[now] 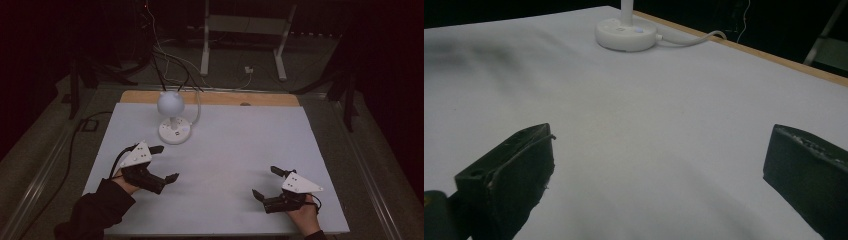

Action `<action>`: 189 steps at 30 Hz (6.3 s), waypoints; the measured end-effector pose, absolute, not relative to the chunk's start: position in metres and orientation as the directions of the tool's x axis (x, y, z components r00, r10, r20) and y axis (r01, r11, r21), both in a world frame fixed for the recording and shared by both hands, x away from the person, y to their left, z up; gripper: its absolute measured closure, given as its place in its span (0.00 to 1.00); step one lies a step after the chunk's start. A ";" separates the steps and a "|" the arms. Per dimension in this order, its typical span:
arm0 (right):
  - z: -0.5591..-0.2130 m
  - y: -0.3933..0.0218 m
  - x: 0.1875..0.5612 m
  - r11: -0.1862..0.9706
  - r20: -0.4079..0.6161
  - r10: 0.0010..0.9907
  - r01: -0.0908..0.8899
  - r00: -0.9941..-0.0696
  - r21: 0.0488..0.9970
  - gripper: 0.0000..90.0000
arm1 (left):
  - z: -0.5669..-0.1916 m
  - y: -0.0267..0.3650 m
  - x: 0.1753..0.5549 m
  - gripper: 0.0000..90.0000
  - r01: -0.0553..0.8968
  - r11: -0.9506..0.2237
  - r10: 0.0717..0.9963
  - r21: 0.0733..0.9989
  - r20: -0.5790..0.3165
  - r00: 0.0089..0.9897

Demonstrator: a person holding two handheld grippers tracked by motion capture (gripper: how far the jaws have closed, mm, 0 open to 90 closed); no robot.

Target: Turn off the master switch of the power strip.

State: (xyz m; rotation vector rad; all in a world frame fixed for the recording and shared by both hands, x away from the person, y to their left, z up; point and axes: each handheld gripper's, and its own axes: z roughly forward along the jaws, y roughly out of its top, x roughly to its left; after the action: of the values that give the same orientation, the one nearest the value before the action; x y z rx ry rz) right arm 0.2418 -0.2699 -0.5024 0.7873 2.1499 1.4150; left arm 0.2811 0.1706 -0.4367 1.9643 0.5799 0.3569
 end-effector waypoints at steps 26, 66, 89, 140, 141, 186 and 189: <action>-0.503 -0.269 0.243 0.310 -0.046 0.670 0.223 -0.741 0.924 0.00 | -0.443 0.141 0.325 0.00 0.299 -0.285 0.715 0.911 -0.005 0.699; -0.502 -0.271 0.243 0.299 -0.038 0.670 0.223 -0.741 0.928 0.00 | -0.482 0.103 0.373 0.09 0.369 -0.221 0.884 0.903 0.025 0.467; -0.502 -0.272 0.243 0.294 -0.028 0.668 0.228 -0.744 0.928 0.00 | -0.503 0.096 0.395 0.77 0.371 -0.256 0.910 0.893 0.092 0.405; -0.503 -0.272 0.244 0.304 -0.031 0.665 0.233 -0.746 0.924 0.00 | -0.522 0.086 0.421 1.00 0.440 -0.354 0.911 0.825 0.198 0.361; -0.503 -0.272 0.244 0.304 -0.031 0.665 0.233 -0.746 0.924 0.00 | -0.522 0.086 0.421 1.00 0.443 -0.353 0.912 0.824 0.198 0.358; -0.504 -0.269 0.243 0.319 -0.040 0.658 0.230 -0.752 0.919 0.00 | -0.516 0.082 0.425 1.00 0.462 -0.475 0.864 0.749 0.297 0.407; -0.504 -0.269 0.243 0.319 -0.038 0.658 0.232 -0.752 0.919 0.00 | -0.515 0.081 0.426 1.00 0.463 -0.495 0.855 0.735 0.316 0.412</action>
State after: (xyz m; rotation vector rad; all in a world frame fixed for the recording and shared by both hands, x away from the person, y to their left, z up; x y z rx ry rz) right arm 0.2433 -0.2689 -0.5038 0.7888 2.1839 1.4191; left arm 0.4260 0.0807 -0.5151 2.1214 1.1151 0.9316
